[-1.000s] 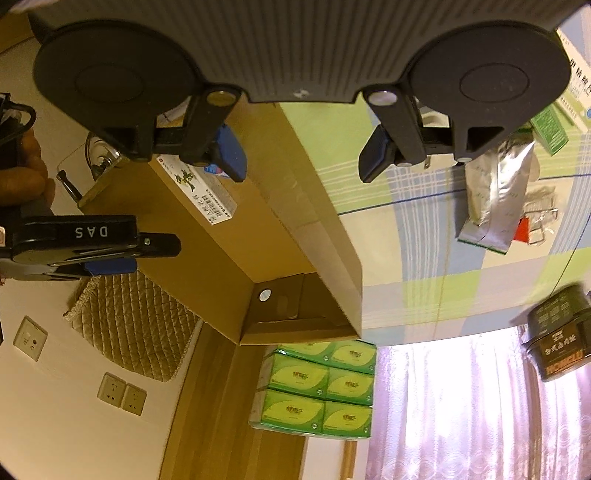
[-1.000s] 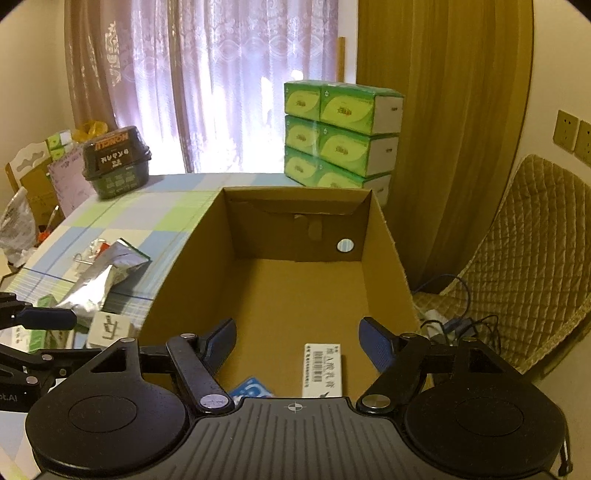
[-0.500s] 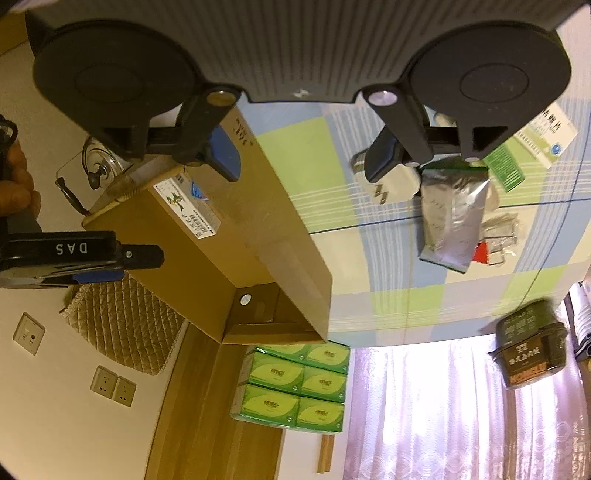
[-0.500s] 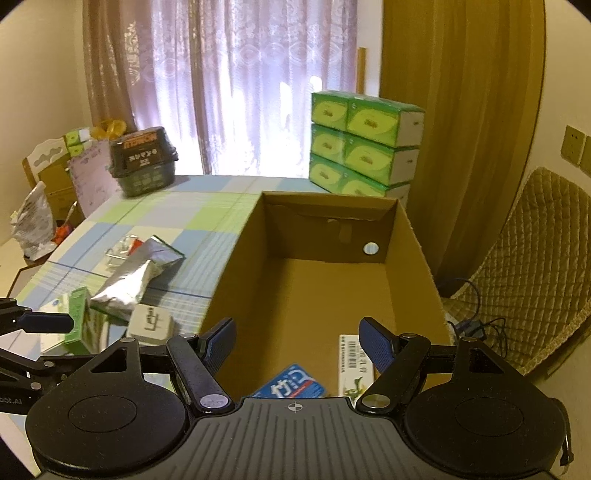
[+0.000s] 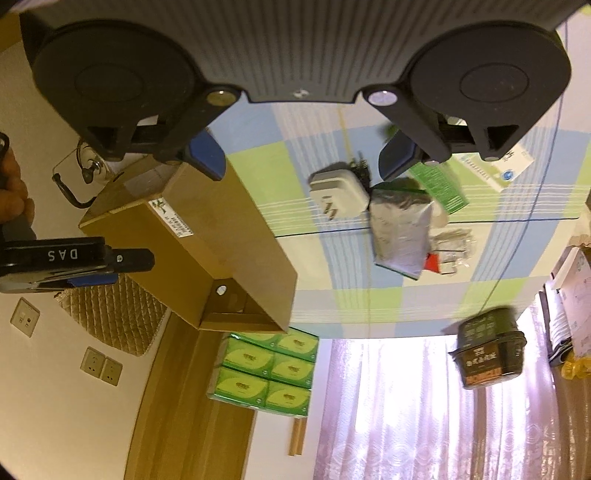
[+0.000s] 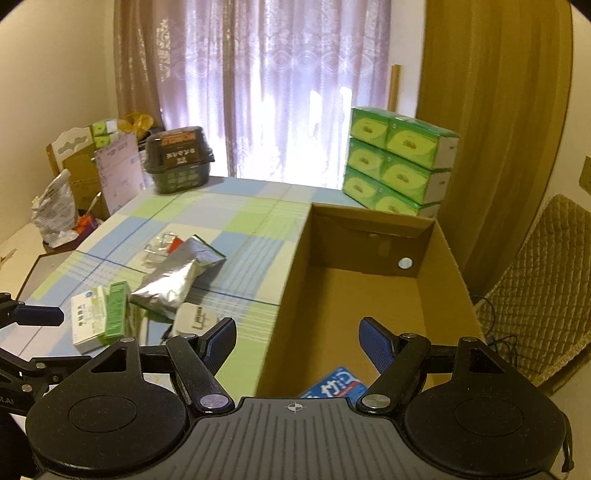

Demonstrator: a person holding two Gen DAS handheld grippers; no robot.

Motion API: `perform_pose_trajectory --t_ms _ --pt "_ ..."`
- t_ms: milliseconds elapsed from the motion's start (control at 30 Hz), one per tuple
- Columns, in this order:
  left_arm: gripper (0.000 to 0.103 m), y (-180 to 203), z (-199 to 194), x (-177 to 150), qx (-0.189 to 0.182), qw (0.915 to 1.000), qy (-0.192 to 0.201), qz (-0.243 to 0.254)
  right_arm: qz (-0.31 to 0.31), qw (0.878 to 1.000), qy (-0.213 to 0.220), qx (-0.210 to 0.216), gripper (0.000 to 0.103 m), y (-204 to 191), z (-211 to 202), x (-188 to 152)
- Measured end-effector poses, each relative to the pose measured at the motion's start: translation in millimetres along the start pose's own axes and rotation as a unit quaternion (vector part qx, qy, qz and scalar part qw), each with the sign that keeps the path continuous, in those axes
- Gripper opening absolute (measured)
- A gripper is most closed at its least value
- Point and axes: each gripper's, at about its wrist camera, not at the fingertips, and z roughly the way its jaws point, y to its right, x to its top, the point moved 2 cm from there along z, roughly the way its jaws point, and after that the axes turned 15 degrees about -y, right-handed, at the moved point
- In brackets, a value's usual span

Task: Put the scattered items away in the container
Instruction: 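Withdraw both open tools from the cardboard box back over the table items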

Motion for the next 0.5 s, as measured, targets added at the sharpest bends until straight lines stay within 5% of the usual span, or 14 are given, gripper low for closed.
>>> perform_pose_trajectory --t_ms 500 --pt "0.099 -82.9 -18.5 -63.2 0.077 0.9966 -0.026 -0.016 -0.048 0.996 -0.001 0.077 0.079 -84.8 7.7 -14.3"
